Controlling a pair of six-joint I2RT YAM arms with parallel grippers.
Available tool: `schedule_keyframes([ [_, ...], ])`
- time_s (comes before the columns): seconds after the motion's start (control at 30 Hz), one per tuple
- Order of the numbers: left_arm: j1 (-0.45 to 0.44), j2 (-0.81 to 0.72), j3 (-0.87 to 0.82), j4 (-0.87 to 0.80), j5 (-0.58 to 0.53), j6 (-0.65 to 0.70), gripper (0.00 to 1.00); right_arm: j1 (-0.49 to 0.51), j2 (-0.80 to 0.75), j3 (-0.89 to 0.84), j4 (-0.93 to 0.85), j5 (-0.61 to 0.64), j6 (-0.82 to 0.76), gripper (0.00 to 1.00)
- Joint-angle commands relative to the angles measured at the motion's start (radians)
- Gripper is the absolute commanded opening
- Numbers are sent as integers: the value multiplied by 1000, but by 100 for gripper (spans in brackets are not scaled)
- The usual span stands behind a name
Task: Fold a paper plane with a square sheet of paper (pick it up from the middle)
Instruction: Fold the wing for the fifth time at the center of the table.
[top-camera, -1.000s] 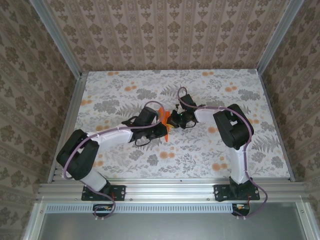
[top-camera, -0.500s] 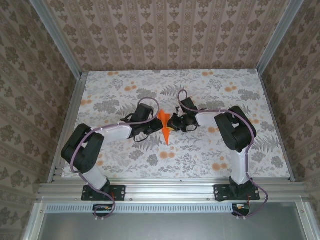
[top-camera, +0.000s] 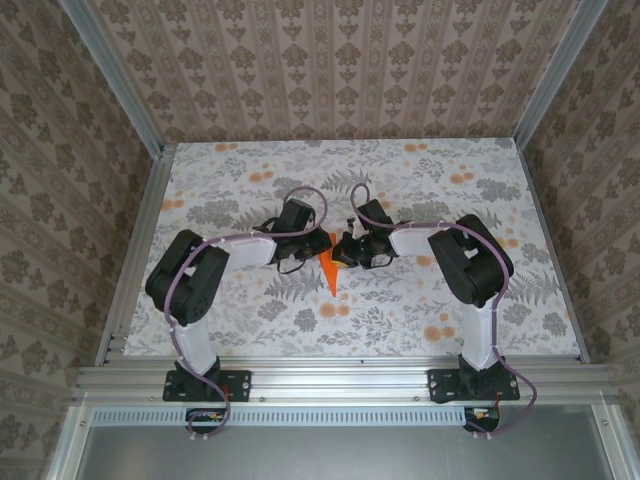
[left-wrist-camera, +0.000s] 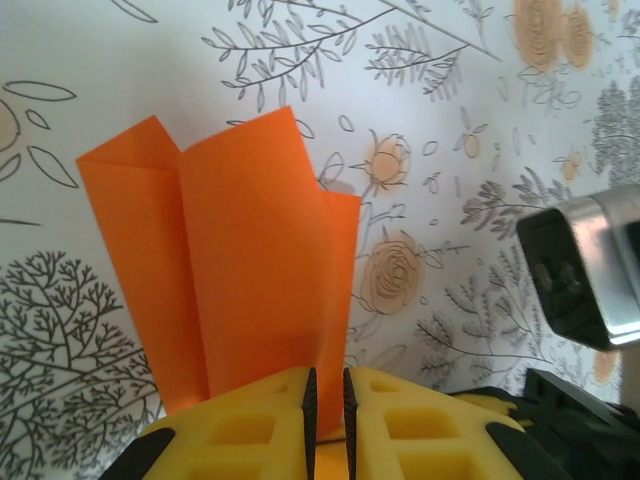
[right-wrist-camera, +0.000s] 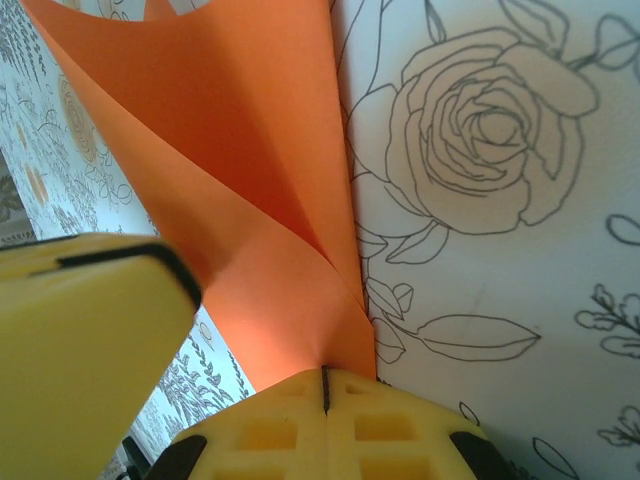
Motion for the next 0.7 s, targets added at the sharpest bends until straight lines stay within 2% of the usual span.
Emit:
schedule_keyframes([
  [0.0, 5, 33, 47, -54, 2, 29, 17, 15, 45, -49, -183, 45, -11, 5],
  [0.3, 5, 38, 70, -183, -108, 27, 17, 16, 51, -47, -207, 83, -14, 5],
  [0.67, 5, 65, 94, -251, -146, 16, 17, 15, 66, -41, -218, 94, -18, 5],
])
